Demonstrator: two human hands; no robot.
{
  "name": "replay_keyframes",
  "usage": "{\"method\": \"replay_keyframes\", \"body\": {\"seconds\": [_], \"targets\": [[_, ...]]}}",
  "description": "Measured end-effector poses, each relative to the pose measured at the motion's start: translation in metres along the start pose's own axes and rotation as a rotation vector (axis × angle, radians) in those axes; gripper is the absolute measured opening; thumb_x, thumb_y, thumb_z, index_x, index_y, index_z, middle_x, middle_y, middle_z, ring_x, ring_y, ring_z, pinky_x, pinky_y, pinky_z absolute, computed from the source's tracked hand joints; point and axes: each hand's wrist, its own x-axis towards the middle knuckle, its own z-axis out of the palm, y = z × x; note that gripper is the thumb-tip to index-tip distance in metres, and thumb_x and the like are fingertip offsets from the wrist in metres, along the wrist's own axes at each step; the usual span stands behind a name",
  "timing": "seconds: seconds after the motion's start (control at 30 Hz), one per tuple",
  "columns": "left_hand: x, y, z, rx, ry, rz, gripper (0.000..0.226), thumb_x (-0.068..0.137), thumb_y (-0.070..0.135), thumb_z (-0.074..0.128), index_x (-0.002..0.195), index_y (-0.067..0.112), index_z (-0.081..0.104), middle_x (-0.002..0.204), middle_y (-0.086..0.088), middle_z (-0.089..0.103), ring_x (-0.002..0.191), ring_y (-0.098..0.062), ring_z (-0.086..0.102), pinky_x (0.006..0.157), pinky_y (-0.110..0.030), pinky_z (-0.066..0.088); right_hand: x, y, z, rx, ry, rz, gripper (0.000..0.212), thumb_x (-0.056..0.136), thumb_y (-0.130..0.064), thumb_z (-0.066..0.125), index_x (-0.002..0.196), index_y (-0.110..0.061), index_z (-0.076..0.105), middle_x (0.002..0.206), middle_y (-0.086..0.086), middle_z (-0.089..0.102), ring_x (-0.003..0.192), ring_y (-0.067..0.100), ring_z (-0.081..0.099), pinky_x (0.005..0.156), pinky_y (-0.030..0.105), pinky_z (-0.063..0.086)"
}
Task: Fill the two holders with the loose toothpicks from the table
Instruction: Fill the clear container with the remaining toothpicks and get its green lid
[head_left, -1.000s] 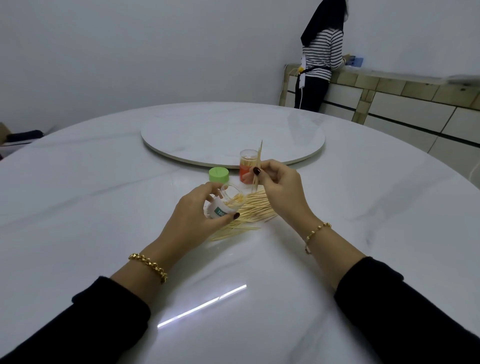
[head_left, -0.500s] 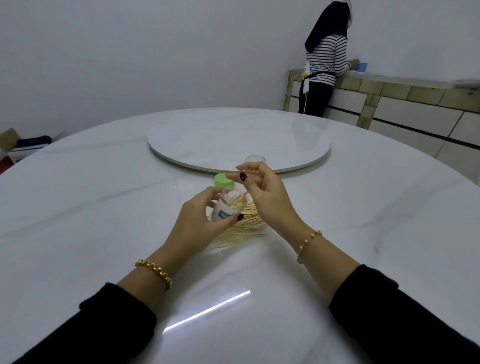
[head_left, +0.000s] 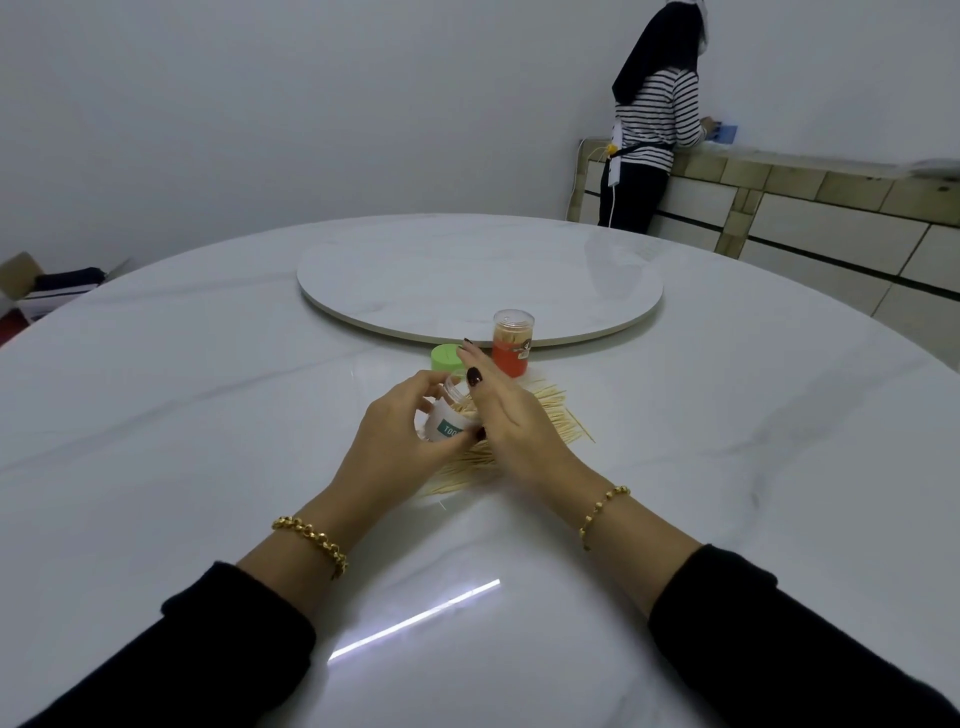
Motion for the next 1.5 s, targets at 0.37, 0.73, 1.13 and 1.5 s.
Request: {"method": "replay_keyframes", "body": {"seconds": [0.37,0.73,1.13,1.5], "targets": [[0.003,-0.004,-0.007,0.035,0.0,-0.046,0.057,0.071,0.041,0.079,0.121,0.024,0.057,0.111,0.007,0.061,0.095,-0.003,0.056,0.07,-0.001,0.04,0.012,0.022,-0.03,-0.21,0.184,-0.003,0.027,0.097,-0.01,0.046,0.117,-0.013,0.064,0.112,-0.003,0.065,0.103,0.008,0.056,0.08,0.002,0.036],[0.003,-0.009,-0.009,0.008,0.006,-0.075,0.053,0.072,0.037,0.079,0.118,0.024,0.058,0.109,0.005,0.062,0.096,-0.008,0.057,0.068,0.001,0.039,0.029,0.06,-0.06,-0.655,0.018,0.148,0.034,0.095,-0.017,0.041,0.118,-0.013,0.065,0.121,0.004,0.064,0.109,0.021,0.056,0.096,0.032,0.042],[0.003,-0.007,-0.009,0.008,0.002,-0.066,0.05,0.071,0.037,0.08,0.114,0.027,0.058,0.108,0.006,0.063,0.094,-0.004,0.057,0.069,0.0,0.039,0.028,0.052,-0.052,-0.791,-0.097,-0.008,0.025,0.093,-0.014,0.052,0.107,-0.013,0.071,0.112,0.004,0.064,0.101,0.024,0.058,0.094,0.035,0.042],[0.003,-0.009,-0.008,0.029,-0.002,-0.056,0.055,0.071,0.039,0.079,0.119,0.023,0.057,0.11,0.005,0.062,0.095,-0.008,0.056,0.069,0.0,0.039,0.025,0.048,-0.047,-0.787,-0.036,-0.106,0.012,0.086,-0.008,0.061,0.088,-0.012,0.073,0.092,0.004,0.068,0.088,0.025,0.058,0.076,0.035,0.046]]}}
